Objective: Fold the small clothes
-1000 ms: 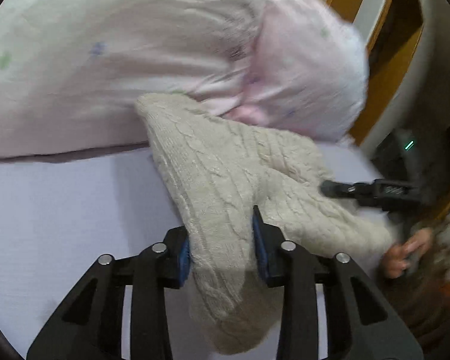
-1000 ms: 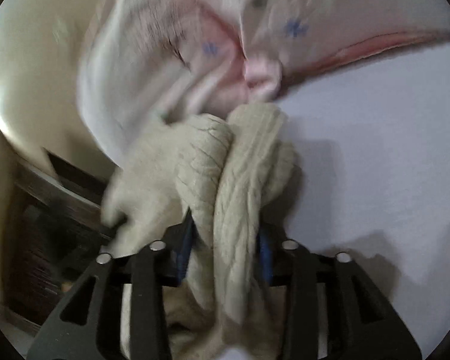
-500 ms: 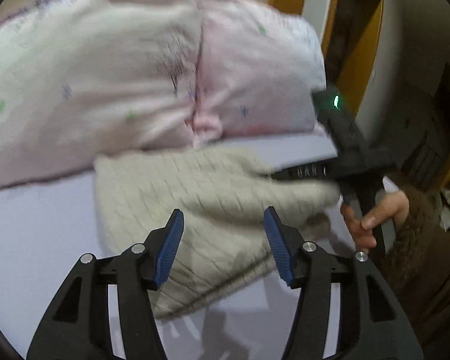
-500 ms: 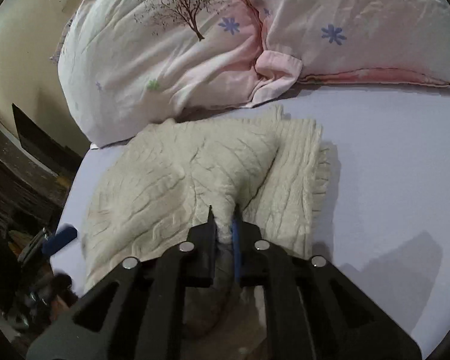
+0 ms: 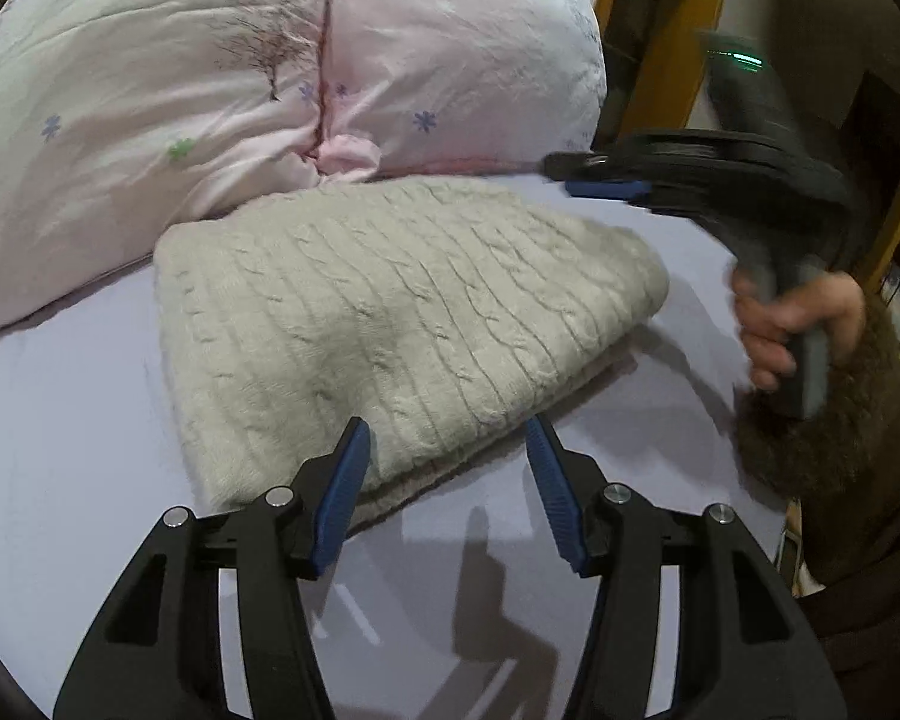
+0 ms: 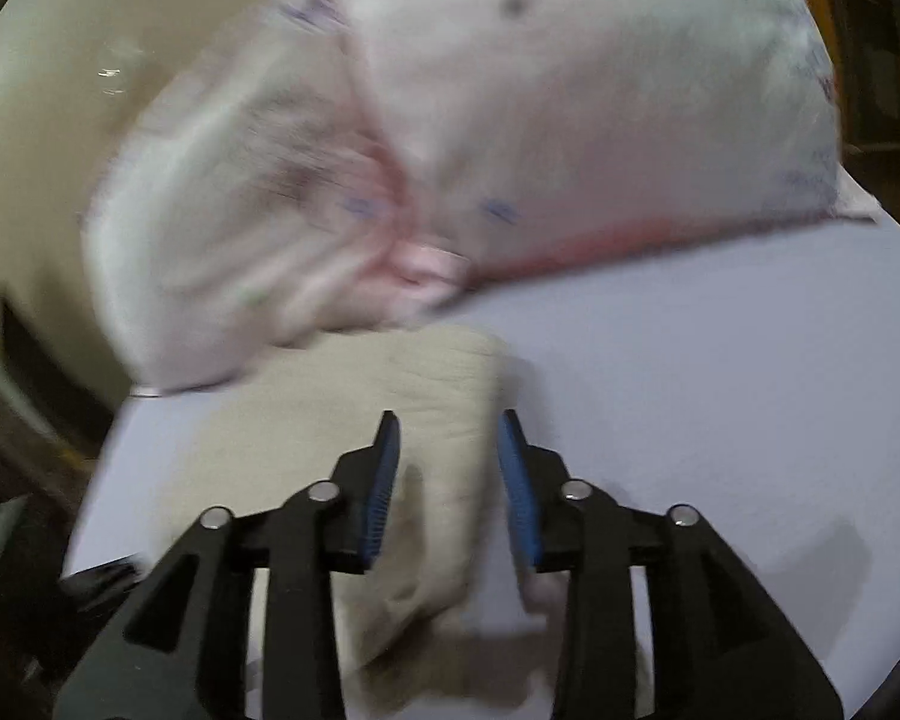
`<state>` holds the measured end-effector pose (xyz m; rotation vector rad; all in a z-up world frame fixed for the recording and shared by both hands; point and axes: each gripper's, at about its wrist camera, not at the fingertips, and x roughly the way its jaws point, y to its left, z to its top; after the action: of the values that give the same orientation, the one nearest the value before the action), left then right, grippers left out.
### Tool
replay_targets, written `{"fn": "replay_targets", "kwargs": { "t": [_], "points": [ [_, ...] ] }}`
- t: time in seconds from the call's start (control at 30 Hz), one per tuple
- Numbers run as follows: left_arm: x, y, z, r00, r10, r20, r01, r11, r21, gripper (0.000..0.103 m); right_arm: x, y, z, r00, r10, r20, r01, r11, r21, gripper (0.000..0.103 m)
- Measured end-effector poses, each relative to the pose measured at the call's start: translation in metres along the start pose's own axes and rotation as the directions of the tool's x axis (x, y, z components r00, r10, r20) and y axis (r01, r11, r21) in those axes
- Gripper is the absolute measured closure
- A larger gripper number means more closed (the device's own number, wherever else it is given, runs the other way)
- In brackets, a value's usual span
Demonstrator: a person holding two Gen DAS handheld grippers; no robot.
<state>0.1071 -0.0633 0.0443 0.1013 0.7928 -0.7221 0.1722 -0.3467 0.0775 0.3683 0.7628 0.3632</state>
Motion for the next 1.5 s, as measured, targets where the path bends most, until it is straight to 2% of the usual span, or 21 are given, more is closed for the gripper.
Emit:
{"fn": "replay_targets", "kwargs": {
  "t": [0.03, 0.1, 0.13, 0.17, 0.2, 0.23, 0.27, 0.3, 0.37, 0.43, 0.5, 0.63, 0.7, 0.8, 0.97, 1.13, 1.3, 1.37, 1.5],
  "points": [
    [-0.006, 0.002, 0.000, 1.000, -0.001, 0.017, 0.001, 1.000, -0.015, 0.046, -0.010, 0.013, -0.009, 0.998, 0.068, -0.001, -0.068, 0.997, -0.040, 0.062],
    [-0.019, 0.004, -0.001, 0.998, 0.008, 0.056, -0.005, 0.999, -0.050, 0.046, -0.004, 0.030, -0.026, 0.995, 0.084, -0.051, -0.089, 0.991, -0.096, 0.061],
    [-0.024, 0.005, -0.001, 0.997, 0.015, 0.073, -0.010, 0.998, -0.065, 0.045, 0.008, 0.035, -0.037, 0.993, 0.035, -0.111, -0.049, 0.990, -0.132, 0.063],
    [-0.031, 0.006, -0.004, 0.996, 0.026, 0.088, -0.019, 0.997, -0.081, 0.038, 0.024, 0.033, -0.048, 0.984, -0.042, -0.174, 0.015, 0.987, -0.158, 0.062],
    [-0.040, 0.006, -0.007, 0.993, 0.051, 0.105, -0.040, 0.994, -0.103, 0.033, 0.031, 0.030, -0.058, 0.978, -0.070, -0.198, 0.034, 0.984, -0.177, 0.062],
    [-0.044, 0.007, -0.010, 0.991, 0.076, 0.114, -0.063, 0.991, -0.117, 0.023, 0.020, 0.030, -0.065, 0.986, -0.076, -0.149, 0.044, 0.977, -0.206, 0.063],
    [-0.050, 0.006, -0.014, 0.987, 0.109, 0.117, -0.094, 0.987, -0.131, 0.014, 0.013, 0.032, -0.066, 0.986, -0.080, -0.143, 0.049, 0.977, -0.210, 0.060],
    [-0.058, 0.006, -0.021, 0.981, 0.158, 0.117, -0.140, 0.979, -0.150, 0.012, 0.003, 0.032, -0.067, 0.989, -0.069, -0.131, 0.041, 0.978, -0.205, 0.053],
    [-0.064, 0.007, -0.029, 0.971, 0.214, 0.102, -0.194, 0.964, -0.181, 0.006, -0.025, 0.035, -0.071, 0.997, -0.034, -0.069, 0.019, 0.978, -0.208, 0.002],
    [-0.062, 0.010, -0.033, 0.966, 0.252, 0.065, -0.234, 0.950, -0.209, 0.002, -0.050, 0.036, -0.083, 0.998, -0.057, -0.005, 0.054, 0.972, -0.228, 0.002],
    [-0.051, 0.012, -0.034, 0.958, 0.286, 0.018, -0.275, 0.937, -0.217, 0.001, -0.054, 0.035, -0.090, 0.996, -0.083, -0.007, 0.080, 0.970, -0.228, 0.002],
    [-0.026, 0.016, -0.032, 0.940, 0.335, -0.070, -0.342, 0.915, -0.213, 0.001, -0.029, 0.032, -0.104, 0.964, -0.248, -0.097, 0.224, 0.952, -0.211, 0.002],
    [-0.016, 0.019, -0.032, 0.941, 0.324, -0.097, -0.338, 0.912, -0.232, 0.001, -0.007, 0.036, -0.109, 0.948, -0.272, -0.165, 0.236, 0.949, -0.211, 0.002],
    [-0.005, 0.025, -0.034, 0.940, 0.315, -0.129, -0.339, 0.905, -0.256, 0.001, 0.011, 0.039, -0.112, 0.934, -0.287, -0.214, 0.244, 0.948, -0.206, 0.002],
    [0.002, 0.026, -0.039, 0.930, 0.330, -0.159, -0.362, 0.896, -0.256, 0.001, 0.023, 0.050, -0.120, 0.907, -0.372, -0.199, 0.316, 0.911, -0.264, 0.002],
    [0.003, 0.020, -0.040, 0.915, 0.370, -0.163, -0.399, 0.889, -0.224, 0.001, 0.020, 0.050, -0.124, 0.908, -0.374, -0.189, 0.321, 0.910, -0.262, 0.002],
    [0.004, 0.019, -0.039, 0.907, 0.384, -0.173, -0.414, 0.887, -0.203, 0.001, 0.021, 0.051, -0.124, 0.908, -0.376, -0.183, 0.323, 0.909, -0.264, 0.002],
    [0.006, 0.017, -0.038, 0.898, 0.399, -0.187, -0.431, 0.885, -0.177, 0.001, 0.020, 0.051, -0.124, 0.908, -0.376, -0.183, 0.323, 0.909, -0.264, 0.002],
    [0.004, 0.017, -0.038, 0.898, 0.399, -0.187, -0.430, 0.885, -0.176, 0.001, 0.021, 0.051, -0.124, 0.908, -0.376, -0.183, 0.323, 0.909, -0.264, 0.002]
  ]
}}
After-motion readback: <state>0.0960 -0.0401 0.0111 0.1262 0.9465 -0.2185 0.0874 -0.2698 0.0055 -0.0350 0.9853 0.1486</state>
